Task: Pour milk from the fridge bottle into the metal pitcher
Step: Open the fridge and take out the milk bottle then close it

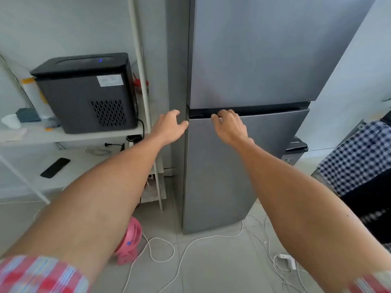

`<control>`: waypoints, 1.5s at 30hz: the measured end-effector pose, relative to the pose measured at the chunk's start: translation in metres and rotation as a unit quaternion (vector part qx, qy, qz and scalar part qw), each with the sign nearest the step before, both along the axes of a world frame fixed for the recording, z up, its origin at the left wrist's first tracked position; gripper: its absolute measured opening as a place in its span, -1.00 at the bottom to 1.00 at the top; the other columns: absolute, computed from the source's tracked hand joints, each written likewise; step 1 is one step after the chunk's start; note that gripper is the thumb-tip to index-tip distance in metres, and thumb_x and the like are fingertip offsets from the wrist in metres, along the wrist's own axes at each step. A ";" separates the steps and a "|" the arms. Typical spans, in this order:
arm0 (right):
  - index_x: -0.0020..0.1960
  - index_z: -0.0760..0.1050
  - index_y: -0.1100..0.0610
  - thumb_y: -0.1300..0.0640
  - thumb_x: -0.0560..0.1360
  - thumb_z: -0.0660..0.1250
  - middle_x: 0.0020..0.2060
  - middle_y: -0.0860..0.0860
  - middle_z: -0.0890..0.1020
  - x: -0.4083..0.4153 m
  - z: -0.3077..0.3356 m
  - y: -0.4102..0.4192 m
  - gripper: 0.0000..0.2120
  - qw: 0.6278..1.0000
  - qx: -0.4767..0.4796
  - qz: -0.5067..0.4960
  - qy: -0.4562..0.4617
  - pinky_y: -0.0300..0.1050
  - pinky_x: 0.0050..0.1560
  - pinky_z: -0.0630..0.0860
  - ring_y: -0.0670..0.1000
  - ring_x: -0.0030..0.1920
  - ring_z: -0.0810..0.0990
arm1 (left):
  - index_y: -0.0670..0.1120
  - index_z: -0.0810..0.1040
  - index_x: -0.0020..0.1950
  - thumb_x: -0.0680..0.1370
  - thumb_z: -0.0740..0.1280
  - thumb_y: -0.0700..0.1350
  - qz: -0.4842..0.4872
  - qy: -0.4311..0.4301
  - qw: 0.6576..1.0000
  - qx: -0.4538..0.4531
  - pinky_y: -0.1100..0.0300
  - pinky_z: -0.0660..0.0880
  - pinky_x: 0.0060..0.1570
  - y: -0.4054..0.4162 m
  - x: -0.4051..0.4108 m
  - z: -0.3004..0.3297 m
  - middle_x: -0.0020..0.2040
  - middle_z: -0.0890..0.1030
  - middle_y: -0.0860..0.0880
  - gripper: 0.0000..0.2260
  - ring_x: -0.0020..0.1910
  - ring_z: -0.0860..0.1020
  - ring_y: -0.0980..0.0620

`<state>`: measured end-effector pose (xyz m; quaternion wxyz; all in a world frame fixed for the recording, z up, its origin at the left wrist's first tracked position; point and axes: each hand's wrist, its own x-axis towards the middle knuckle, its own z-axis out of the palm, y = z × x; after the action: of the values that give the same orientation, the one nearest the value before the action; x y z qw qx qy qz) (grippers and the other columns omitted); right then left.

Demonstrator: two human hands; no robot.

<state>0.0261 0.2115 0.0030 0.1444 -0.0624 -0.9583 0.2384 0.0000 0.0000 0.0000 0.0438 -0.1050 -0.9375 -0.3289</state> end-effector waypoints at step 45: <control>-0.37 0.24 0.14 -0.28 0.53 0.34 -0.44 0.05 0.30 -0.004 -0.025 -0.008 -0.41 0.955 -0.261 -0.132 0.049 -0.10 -0.33 0.24 0.05 -0.37 0.22 | 0.06 0.51 0.06 0.43 0.38 0.45 -0.041 -0.019 0.969 0.245 0.01 0.62 -0.06 0.034 0.012 -0.125 -0.13 0.64 0.03 -0.51 -0.14 0.63 0.01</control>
<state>0.0225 0.2040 -0.0219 0.2000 -0.2121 -0.8376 0.4620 0.0122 0.0342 -0.1249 0.0369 -0.1230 -0.8240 -0.5518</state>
